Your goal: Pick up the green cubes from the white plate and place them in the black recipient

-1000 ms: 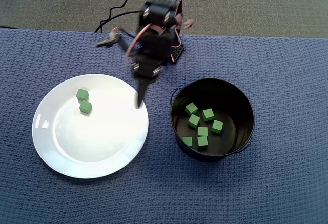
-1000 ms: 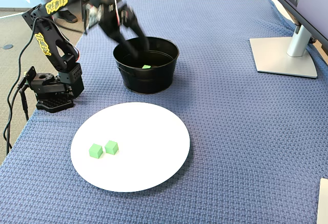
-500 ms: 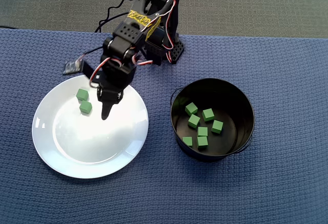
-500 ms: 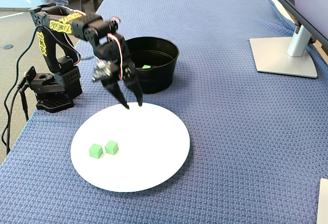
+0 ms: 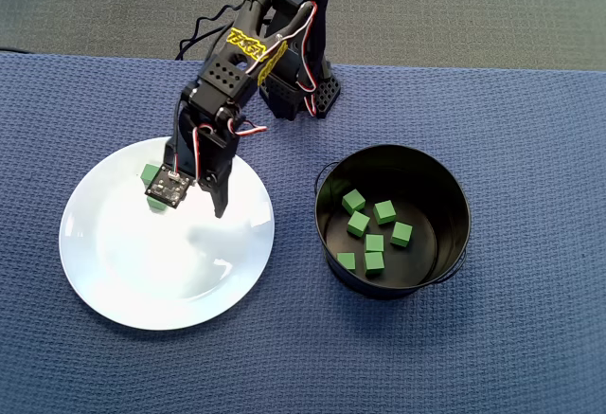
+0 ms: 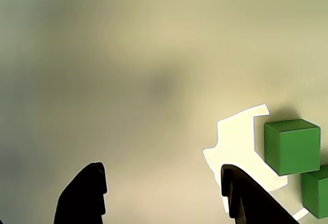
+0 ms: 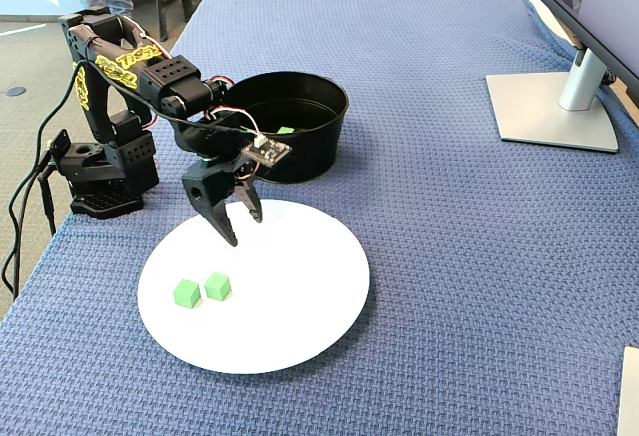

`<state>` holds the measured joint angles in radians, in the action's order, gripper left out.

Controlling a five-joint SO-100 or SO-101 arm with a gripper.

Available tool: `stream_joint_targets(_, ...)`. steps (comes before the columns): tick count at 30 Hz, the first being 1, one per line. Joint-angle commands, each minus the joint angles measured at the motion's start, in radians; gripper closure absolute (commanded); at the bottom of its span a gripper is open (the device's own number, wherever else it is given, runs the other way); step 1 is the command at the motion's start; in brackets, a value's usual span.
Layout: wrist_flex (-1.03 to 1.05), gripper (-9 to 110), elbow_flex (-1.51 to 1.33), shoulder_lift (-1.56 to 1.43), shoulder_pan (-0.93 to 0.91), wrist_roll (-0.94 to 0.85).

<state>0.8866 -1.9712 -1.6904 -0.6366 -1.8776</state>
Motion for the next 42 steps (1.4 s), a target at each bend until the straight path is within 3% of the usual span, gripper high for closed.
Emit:
stream_joint_targets(1, 0.017, 78, 0.063, -0.017, -0.031, -0.140)
stream_joint_targets(17, 0.014, 79, 0.170, 0.141, 0.048, -0.153)
stream_joint_targets(42, -0.018, 80, 0.253, 0.238, -0.169, -0.258)
